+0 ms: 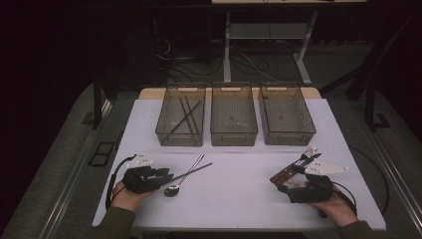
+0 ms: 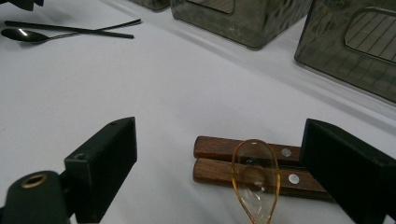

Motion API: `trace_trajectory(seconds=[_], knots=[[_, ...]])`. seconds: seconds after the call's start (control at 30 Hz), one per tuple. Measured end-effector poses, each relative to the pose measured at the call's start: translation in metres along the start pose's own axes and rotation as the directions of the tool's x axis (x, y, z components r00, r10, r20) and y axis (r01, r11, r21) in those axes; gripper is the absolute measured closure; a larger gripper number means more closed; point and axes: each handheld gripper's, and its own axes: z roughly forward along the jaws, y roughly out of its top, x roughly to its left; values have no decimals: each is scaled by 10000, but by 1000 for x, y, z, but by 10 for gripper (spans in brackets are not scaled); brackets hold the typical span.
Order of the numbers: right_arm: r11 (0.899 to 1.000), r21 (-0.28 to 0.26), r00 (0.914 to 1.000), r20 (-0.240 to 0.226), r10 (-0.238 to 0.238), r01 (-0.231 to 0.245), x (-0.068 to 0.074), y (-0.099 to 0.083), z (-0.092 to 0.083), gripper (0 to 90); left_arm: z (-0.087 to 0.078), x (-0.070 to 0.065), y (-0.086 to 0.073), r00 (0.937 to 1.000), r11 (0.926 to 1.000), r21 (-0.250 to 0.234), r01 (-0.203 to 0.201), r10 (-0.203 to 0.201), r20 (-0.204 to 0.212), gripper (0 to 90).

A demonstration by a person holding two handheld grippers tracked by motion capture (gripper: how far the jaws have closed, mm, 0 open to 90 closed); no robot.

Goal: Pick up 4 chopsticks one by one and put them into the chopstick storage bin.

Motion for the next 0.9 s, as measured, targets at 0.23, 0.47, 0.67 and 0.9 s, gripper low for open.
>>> trace_trajectory(seconds=[0.23,0.47,0.67,0.9], knots=[[10000,14,10000,0,-30,30,0,0,0,110,5,3,-4,9997,9981,567,-221,228,-119,716],[10000,45,10000,-26,-59,59,0,0,1,110,9,7,-8,9999,9971,752,-142,148,-69,742],[10000,45,10000,-30,-81,81,0,0,1,110,11,8,-10,9997,9944,1033,-233,243,-81,763],[10000,38,10000,-25,-80,80,0,0,1,110,13,9,-12,9989,9925,1140,-442,456,-100,811]])
